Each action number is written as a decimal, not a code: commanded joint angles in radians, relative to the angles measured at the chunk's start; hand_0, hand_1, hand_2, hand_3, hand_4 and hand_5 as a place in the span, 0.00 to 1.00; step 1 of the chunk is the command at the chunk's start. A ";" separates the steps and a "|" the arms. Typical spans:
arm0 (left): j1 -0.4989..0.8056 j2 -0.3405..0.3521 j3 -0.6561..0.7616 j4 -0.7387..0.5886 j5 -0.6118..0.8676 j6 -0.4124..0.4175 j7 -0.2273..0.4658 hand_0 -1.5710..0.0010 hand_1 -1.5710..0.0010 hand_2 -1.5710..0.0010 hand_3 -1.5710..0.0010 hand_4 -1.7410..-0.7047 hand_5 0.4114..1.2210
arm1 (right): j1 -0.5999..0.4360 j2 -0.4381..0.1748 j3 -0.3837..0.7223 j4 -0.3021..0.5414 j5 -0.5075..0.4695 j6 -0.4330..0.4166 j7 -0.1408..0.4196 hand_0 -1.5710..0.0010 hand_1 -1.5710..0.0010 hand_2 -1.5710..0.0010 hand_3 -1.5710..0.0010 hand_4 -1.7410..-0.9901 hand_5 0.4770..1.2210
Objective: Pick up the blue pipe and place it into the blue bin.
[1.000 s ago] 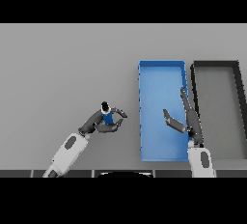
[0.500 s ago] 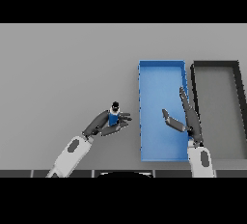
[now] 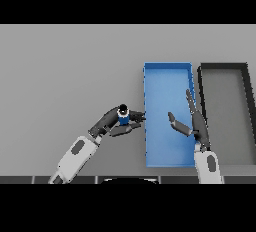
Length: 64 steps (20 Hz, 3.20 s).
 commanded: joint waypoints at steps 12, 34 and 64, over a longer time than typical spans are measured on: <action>-0.013 -0.029 0.014 -0.005 -0.048 -0.034 0.075 0.00 0.00 0.00 0.00 0.26 1.00 | -0.058 -0.032 -0.015 0.039 -0.027 0.040 -0.020 1.00 1.00 1.00 1.00 0.73 0.22; -0.019 -0.064 0.077 -0.010 -0.087 -0.125 0.072 0.00 0.00 0.00 0.00 0.27 1.00 | -0.486 -0.159 0.179 -0.193 -0.630 0.551 0.361 1.00 1.00 0.97 1.00 0.61 0.10; 0.008 -0.132 0.147 -0.020 -0.116 -0.203 0.118 0.00 0.00 0.00 0.09 0.01 1.00 | -0.686 0.006 0.307 -0.041 -0.576 0.555 0.333 0.02 0.02 0.02 0.04 0.02 0.93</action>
